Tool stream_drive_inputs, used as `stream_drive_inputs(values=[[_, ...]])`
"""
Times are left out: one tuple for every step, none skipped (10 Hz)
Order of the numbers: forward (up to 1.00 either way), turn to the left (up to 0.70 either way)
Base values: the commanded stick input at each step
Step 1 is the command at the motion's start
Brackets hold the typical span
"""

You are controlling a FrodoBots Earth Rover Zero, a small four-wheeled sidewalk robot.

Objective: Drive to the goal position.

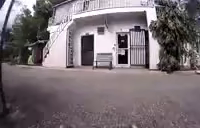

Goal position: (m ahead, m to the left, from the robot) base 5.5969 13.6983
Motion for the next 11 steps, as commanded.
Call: stream_drive_inputs(values=[[0.70,0.35],[0.70,0.35],[0.70,0.35],[0.70,0.35],[0.70,0.35],[0.70,0.35],[0.70,0.35],[0.70,0.35],[0.70,0.35],[0.70,0.35],[0.70,0.35]])
